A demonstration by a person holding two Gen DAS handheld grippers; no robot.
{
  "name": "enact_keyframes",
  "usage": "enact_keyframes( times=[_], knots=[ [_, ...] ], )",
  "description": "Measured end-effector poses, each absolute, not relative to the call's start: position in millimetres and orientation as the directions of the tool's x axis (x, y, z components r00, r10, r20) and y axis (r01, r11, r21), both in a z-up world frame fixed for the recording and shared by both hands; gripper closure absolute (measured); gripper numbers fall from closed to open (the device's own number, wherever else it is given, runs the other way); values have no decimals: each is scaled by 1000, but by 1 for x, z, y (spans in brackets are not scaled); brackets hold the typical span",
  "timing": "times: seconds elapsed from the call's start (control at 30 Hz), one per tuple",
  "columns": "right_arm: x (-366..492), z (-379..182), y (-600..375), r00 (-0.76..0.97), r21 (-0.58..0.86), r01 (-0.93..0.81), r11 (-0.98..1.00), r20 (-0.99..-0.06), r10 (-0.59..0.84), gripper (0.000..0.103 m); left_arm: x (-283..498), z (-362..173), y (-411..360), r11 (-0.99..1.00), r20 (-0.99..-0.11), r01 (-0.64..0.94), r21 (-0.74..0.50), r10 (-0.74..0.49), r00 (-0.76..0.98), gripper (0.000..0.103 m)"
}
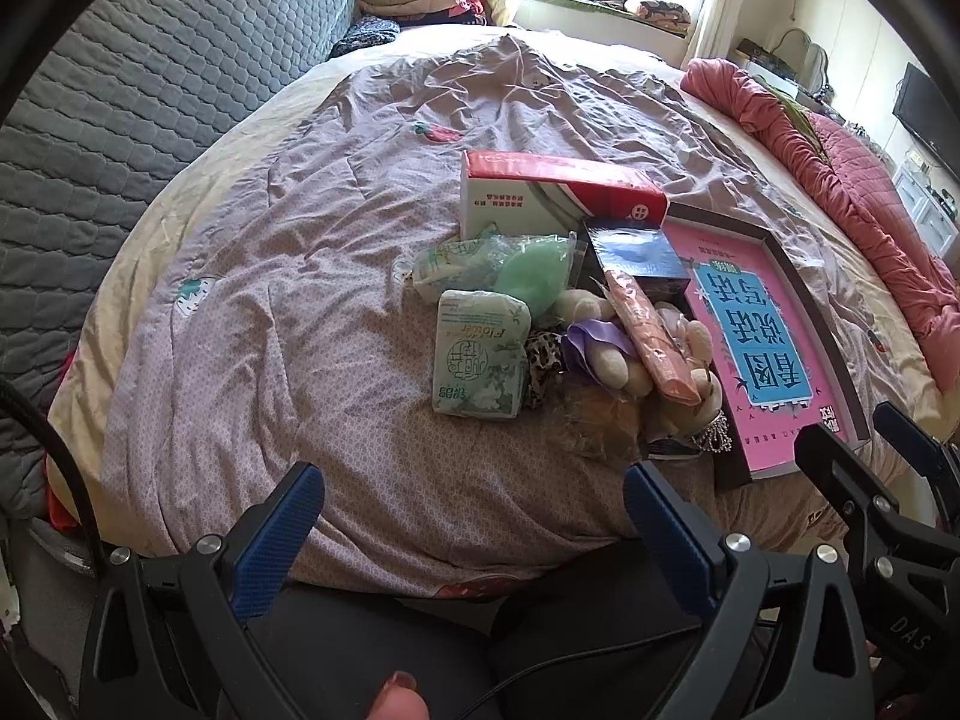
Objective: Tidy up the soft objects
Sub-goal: 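Move both tools toward the pile of soft items on the bed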
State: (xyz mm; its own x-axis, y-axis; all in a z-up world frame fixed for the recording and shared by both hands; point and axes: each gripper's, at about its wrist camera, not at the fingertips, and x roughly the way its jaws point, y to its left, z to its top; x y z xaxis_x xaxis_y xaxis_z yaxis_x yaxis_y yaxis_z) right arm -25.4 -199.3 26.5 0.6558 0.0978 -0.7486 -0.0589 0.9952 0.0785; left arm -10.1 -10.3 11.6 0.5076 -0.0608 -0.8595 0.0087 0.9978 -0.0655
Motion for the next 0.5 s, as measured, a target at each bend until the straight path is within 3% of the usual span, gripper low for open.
enact_keyframes(
  times=[0.5],
  knots=[
    [-26,24,-203,657,88,-56,995,-747,103,6,-9,9,-2,993,-851,-1,-121,-103,514,2]
  ],
)
